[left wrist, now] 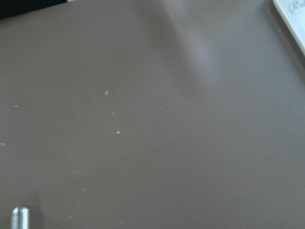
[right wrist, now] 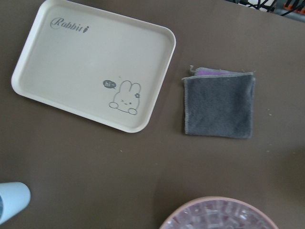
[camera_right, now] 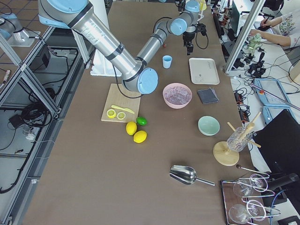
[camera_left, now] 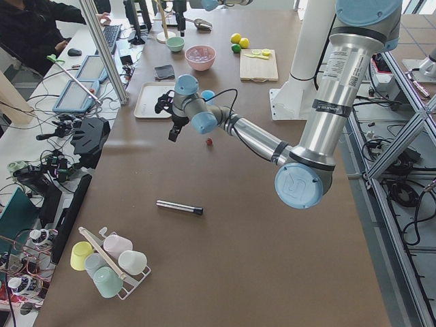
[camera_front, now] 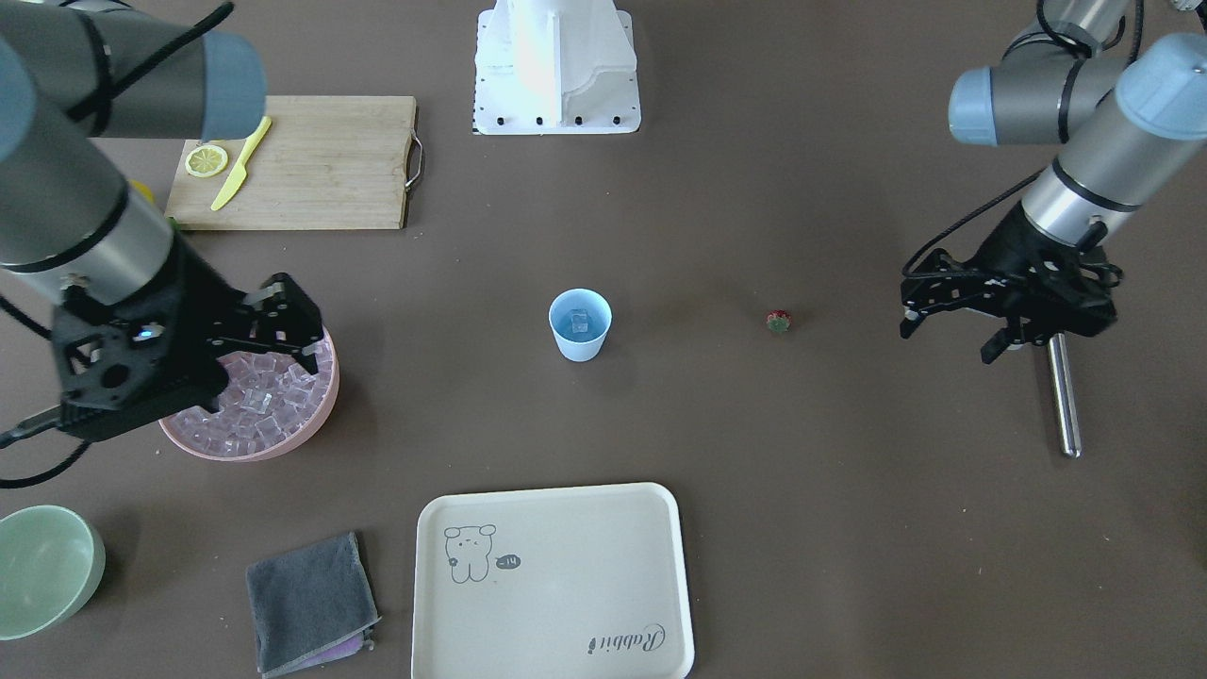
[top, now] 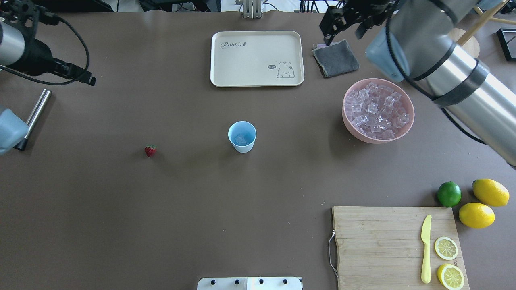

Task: Mash ice and strawberries in cup
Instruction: 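Drop the cube and withdraw the right arm while the left arm moves out, then lower the left gripper onto the red strawberry and grasp it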

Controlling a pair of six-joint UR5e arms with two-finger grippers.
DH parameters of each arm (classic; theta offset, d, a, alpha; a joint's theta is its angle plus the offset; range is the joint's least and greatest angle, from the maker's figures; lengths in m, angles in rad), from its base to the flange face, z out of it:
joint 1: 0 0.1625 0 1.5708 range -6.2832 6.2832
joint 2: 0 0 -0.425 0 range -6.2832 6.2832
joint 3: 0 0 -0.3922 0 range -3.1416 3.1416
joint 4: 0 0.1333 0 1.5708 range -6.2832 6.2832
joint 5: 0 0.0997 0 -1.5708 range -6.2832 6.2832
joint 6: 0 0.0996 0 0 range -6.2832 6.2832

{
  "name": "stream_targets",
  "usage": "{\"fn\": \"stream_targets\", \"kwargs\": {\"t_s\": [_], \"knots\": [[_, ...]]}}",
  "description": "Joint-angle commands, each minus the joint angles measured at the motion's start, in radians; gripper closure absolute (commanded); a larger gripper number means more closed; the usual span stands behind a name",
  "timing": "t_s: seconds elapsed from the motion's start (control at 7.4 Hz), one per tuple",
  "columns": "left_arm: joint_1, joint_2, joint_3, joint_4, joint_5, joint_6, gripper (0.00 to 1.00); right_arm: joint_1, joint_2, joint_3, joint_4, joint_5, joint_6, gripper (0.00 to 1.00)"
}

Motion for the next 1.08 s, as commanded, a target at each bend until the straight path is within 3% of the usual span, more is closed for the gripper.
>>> {"fn": "stream_targets", "kwargs": {"t_s": [0.0, 0.27, 0.41, 0.95], "knots": [[0.262, -0.05, -0.023, 0.003, 0.228, -0.199, 0.03, 0.191, -0.224, 0.002, 0.0, 0.049, -0.449, 0.12], [0.367, -0.048, -0.005, 0.006, 0.29, -0.255, 0.03, 0.311, -0.408, 0.004, 0.011, 0.054, -0.721, 0.12], [0.425, -0.051, 0.02, 0.004, 0.349, -0.254, 0.03, 0.347, -0.515, 0.014, 0.072, 0.052, -0.827, 0.09], [0.31, -0.037, 0.038, 0.064, 0.35, -0.195, 0.03, 0.385, -0.605, 0.06, 0.118, 0.055, -0.835, 0.09]]}}
